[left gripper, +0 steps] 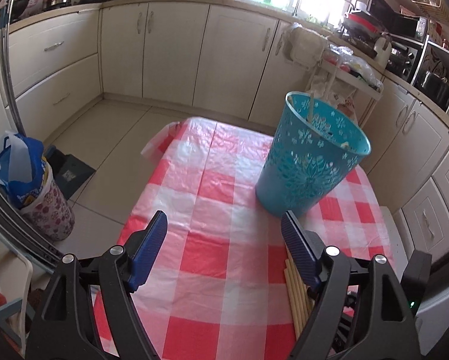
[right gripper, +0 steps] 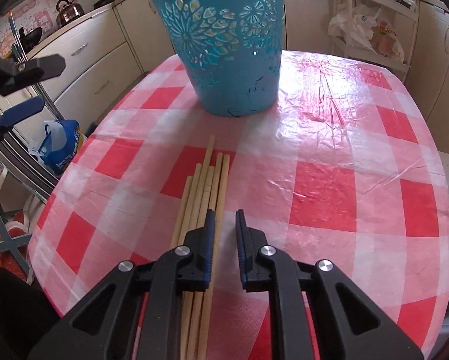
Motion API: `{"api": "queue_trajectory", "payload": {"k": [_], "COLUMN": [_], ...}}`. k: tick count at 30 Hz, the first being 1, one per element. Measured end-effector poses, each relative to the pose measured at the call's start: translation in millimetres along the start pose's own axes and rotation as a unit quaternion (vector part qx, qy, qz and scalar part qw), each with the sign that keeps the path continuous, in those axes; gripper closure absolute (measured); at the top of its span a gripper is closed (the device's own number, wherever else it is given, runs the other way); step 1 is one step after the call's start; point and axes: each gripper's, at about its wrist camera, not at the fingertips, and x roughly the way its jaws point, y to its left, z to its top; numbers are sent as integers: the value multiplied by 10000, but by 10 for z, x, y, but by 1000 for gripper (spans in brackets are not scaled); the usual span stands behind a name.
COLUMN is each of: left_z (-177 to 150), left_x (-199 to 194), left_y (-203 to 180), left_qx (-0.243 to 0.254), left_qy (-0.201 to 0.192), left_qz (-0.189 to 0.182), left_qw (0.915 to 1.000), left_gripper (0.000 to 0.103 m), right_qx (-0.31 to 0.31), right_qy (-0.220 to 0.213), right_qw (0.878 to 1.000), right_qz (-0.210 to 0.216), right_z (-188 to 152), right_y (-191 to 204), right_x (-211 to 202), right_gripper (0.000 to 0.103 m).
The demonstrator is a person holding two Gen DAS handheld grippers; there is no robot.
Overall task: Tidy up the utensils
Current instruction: 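Move both grippers back down to the chopstick pile, then close the right gripper on a chopstick while the left gripper grasps another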
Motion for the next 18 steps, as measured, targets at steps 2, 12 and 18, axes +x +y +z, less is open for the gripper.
{"api": "queue_trajectory", "payload": {"k": [2, 12, 18], "left_z": [-130, -660, -775], "left_x": [74, 351, 499], "left_y": [-30, -556, -654], "left_qx": [81, 1206, 1391], "left_qy": [251, 888, 1072], "left_qz": [28, 51, 235], "left_qw": [9996, 9887, 9842], "left_gripper": [29, 29, 29], "right_qx": [-98, -287, 46], "right_qy": [12, 295, 329], "right_qw": [9999, 9985, 9994], "right_qz": [-79, -374, -73], "right_z": [-13, 15, 5], "right_y": [2, -195, -366], "right_x": [6, -87, -114], "right_gripper": [91, 97, 97]}}
